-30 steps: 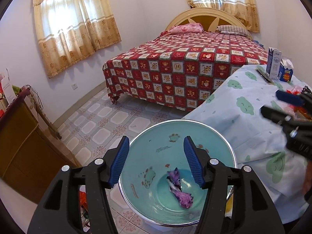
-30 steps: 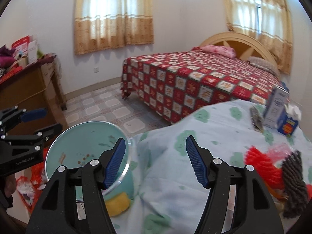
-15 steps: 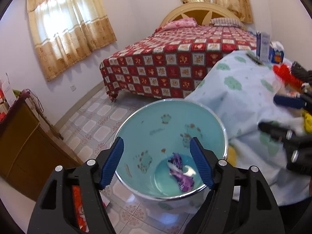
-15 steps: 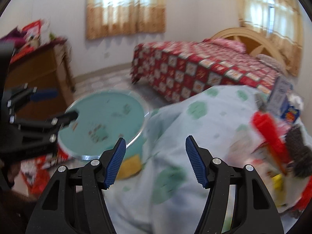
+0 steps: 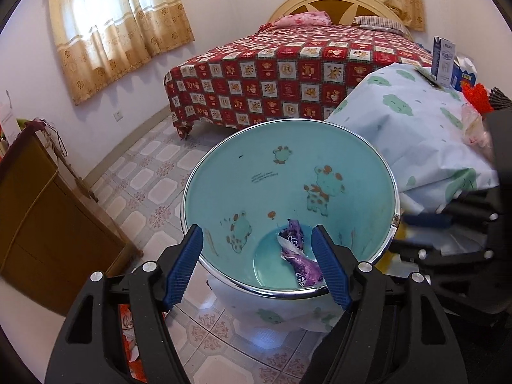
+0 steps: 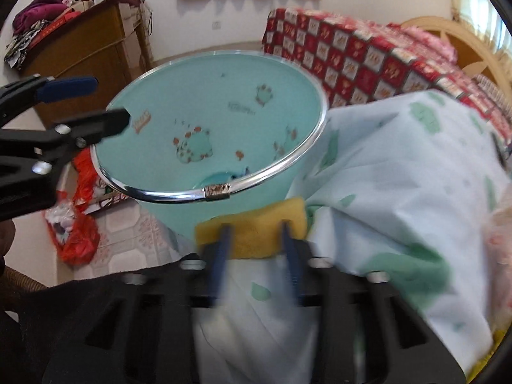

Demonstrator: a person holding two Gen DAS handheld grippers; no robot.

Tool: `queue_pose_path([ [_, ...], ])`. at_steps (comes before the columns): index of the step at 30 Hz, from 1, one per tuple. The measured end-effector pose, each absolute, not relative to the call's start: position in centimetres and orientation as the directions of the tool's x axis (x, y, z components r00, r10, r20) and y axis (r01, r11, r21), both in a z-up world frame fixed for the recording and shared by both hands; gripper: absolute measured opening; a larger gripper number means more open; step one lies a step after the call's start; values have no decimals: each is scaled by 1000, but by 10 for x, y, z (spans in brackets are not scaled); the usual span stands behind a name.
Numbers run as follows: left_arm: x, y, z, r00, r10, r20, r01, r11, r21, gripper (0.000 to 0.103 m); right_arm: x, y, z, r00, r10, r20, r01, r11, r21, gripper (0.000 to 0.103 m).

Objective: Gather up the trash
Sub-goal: 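Move the right tool over the bucket and release the yellow sponge, then grasp the red plastic bag with the right tool while the left tool grasps the black cord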

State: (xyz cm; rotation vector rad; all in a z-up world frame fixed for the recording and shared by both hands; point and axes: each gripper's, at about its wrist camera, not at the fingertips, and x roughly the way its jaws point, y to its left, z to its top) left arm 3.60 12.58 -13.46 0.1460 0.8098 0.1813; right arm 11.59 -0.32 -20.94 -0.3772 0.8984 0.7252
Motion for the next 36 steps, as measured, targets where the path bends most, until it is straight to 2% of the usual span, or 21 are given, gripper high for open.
queue_pose_path([
  [4,36,129,-131,682,211,-701,-116,977,181,70,109,-7,-205,415,423,-806,-709,705,5,8],
  [10,33,141,-113,703,222,-675,-151,975,163,70,89,-39,-163,507,436,-743,-679,734,-33,7],
  [14,31,149,-93,739,268,-618,-201,963,177,71,85,-51,-121,573,471,-670,-650,760,-21,7],
  [16,31,153,-85,748,284,-599,-220,959,180,79,90,-42,-106,588,491,-642,-655,755,-22,7],
  [18,33,158,-77,756,301,-582,-242,954,179,81,101,-24,-98,578,522,-627,-674,738,-7,8],
  [21,33,169,-71,752,335,-568,-285,942,178,88,119,2,-103,524,552,-648,-709,705,27,17],
  [22,33,173,-69,750,342,-567,-298,939,173,89,121,7,-105,539,544,-643,-704,710,11,35],
  [23,33,179,-68,746,346,-569,-310,937,163,89,120,8,-107,557,536,-634,-697,717,-5,41],
  [30,40,162,-79,737,310,-600,-255,950,178,89,95,-50,-96,654,486,-580,-628,776,-58,47],
  [34,45,118,-79,756,242,-608,-149,968,200,89,88,-130,-83,743,407,-531,-491,871,-19,53],
  [36,49,91,-74,773,200,-603,-95,975,201,89,81,-186,-75,807,318,-497,-365,931,3,58],
])
